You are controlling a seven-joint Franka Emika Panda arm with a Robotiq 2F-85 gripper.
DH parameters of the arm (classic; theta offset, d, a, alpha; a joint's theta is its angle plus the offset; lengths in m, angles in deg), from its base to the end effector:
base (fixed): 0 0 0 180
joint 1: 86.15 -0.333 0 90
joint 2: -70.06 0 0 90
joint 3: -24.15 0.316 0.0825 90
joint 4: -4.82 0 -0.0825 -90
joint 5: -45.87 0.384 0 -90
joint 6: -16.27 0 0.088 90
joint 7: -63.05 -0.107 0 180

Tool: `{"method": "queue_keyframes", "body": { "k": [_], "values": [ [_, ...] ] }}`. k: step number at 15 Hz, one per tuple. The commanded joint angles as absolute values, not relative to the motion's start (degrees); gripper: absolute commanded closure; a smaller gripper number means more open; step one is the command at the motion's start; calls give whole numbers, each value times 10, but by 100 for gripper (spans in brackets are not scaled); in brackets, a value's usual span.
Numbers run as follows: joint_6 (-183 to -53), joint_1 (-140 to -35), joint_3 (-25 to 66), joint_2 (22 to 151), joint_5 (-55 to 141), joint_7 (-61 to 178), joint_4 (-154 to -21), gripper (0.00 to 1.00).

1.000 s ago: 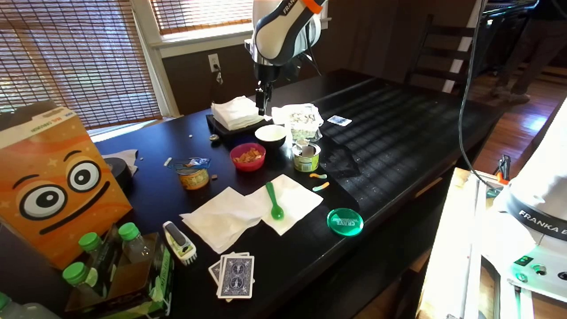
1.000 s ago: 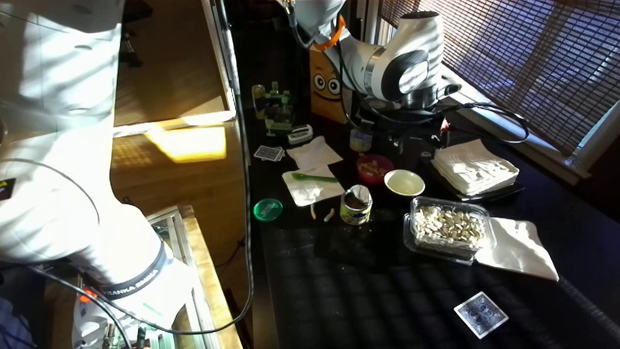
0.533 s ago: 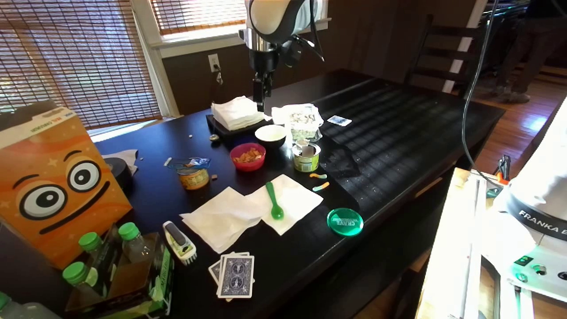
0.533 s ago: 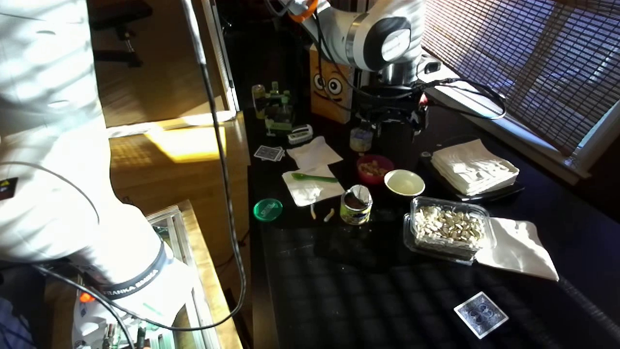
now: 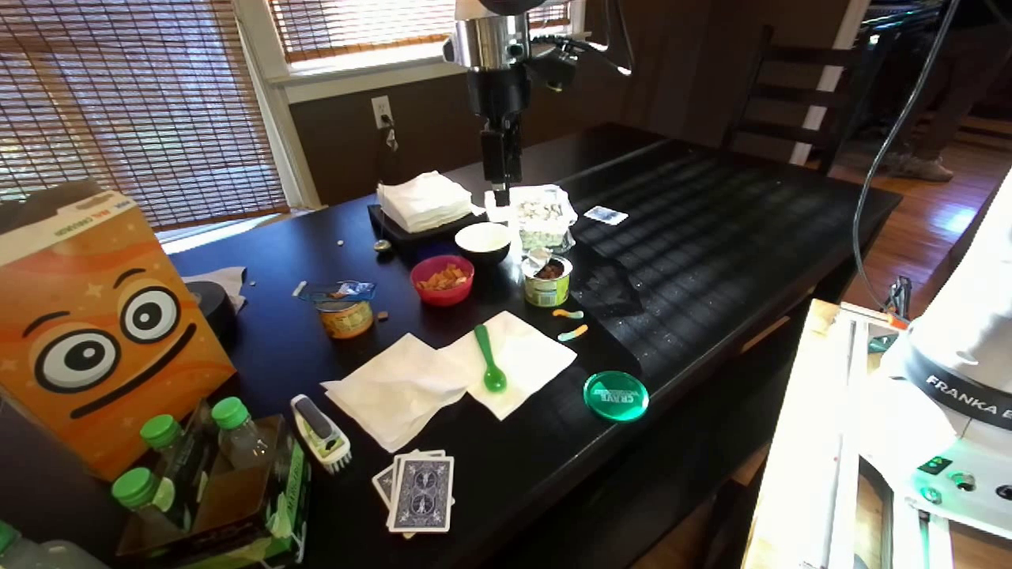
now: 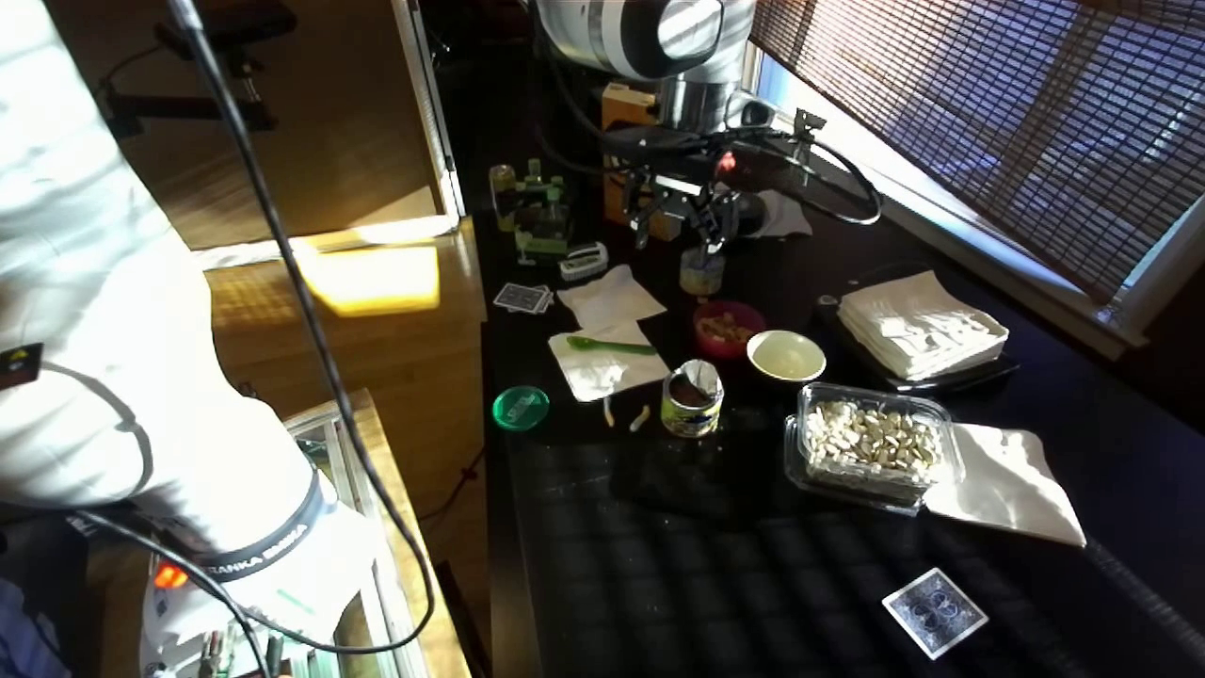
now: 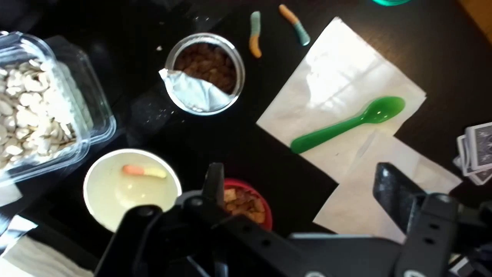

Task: Put the orange and blue objects in the black and white bowl.

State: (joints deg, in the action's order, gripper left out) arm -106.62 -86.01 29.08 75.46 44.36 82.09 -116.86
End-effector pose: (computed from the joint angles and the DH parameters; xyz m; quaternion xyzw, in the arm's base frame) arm 0.5461 0.0442 0.3612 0.9762 0.2137 -0.0369 0.0022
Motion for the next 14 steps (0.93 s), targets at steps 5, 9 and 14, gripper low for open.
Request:
{"method": "queue_keyframes", "body": {
  "k": [5, 9, 14],
  "values": [
    [-1133, -893, 295, 679, 438, 880, -1322, 0],
    [-1257, -903, 295, 680, 391, 889, -1391, 0],
    [-1367, -901, 289, 690, 411, 968, -1454, 0]
  ]
}}
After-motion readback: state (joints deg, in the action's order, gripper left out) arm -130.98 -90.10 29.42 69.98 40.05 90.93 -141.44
